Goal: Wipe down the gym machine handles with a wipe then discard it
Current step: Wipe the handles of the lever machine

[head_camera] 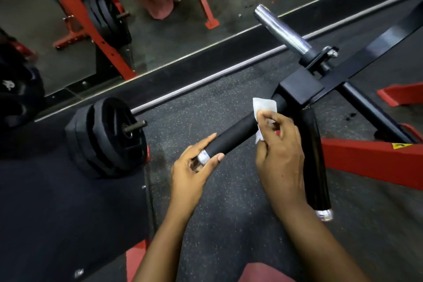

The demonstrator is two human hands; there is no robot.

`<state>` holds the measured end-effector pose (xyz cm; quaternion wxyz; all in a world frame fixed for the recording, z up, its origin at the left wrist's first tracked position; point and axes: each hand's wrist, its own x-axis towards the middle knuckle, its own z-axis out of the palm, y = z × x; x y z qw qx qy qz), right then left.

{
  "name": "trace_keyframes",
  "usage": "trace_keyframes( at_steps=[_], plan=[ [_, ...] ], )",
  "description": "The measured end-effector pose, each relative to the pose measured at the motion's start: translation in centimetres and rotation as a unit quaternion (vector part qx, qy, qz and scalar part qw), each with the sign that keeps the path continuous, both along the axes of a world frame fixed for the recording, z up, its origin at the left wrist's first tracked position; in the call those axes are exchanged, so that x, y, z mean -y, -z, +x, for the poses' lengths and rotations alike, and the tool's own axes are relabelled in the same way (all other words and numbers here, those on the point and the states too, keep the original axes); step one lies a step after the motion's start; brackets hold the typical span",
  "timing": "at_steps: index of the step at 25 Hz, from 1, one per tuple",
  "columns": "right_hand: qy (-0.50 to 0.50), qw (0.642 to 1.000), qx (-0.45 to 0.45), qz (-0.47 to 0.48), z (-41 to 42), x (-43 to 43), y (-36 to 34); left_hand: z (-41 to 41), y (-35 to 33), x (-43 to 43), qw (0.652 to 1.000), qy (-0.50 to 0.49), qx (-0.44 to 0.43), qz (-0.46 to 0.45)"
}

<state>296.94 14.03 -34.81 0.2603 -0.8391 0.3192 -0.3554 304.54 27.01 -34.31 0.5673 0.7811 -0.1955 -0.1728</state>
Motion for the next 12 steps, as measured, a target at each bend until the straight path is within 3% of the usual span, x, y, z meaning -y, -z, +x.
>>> trace_keyframes(
  at_steps=[3, 8, 12],
  plan=[
    [0.01, 1.0, -0.005, 0.005, 0.6, -3.1, -0.1, 0.4, 0.1, -0.3, 0.999, 0.006, -0.024, -0.029],
    [-0.084, 0.996, 0.007, -0.005, -0.1, -5.2, 0.2, 0.8, 0.0, -0.7, 0.994, 0.028, -0.081, -0.07],
    [0.07, 0.997, 0.03, 0.029, 0.2, 0.9, -1.2, 1.1, -0.2, -1.0, 0.993, 0.05, -0.083, -0.068]
  ],
)
